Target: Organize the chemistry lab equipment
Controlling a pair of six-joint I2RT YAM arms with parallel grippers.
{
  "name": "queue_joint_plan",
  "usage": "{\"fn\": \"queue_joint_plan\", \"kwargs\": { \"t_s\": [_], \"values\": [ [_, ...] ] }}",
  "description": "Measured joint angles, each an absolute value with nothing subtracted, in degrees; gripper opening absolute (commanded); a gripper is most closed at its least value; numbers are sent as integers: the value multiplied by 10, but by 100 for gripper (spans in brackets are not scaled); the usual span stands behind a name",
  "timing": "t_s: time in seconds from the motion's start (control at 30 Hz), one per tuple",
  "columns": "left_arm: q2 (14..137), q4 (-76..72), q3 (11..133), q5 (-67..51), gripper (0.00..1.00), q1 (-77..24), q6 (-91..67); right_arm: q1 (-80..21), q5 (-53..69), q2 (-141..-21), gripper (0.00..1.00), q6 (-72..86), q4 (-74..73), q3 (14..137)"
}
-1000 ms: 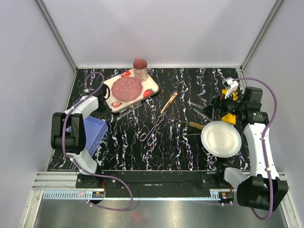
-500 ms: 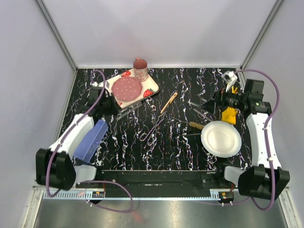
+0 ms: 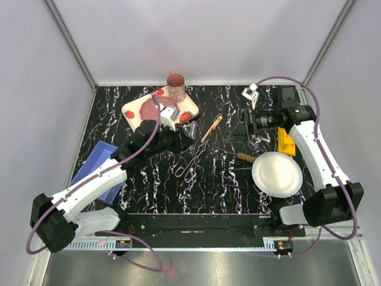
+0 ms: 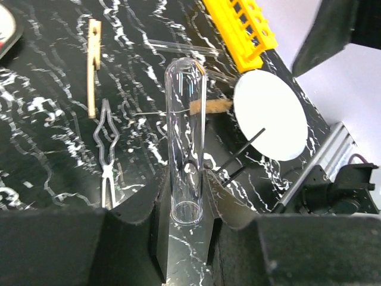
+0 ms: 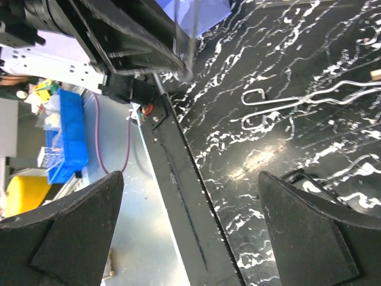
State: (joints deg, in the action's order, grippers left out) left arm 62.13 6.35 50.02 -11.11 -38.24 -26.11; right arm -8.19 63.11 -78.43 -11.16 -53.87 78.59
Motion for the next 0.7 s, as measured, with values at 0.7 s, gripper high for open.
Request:
{"fn": "queue_joint_plan", "kwargs": {
  "t_s": [0.7],
  "values": [
    [736, 44, 591, -52, 9, -515, -262, -150, 606, -832, 92, 158, -331, 752]
  ]
}}
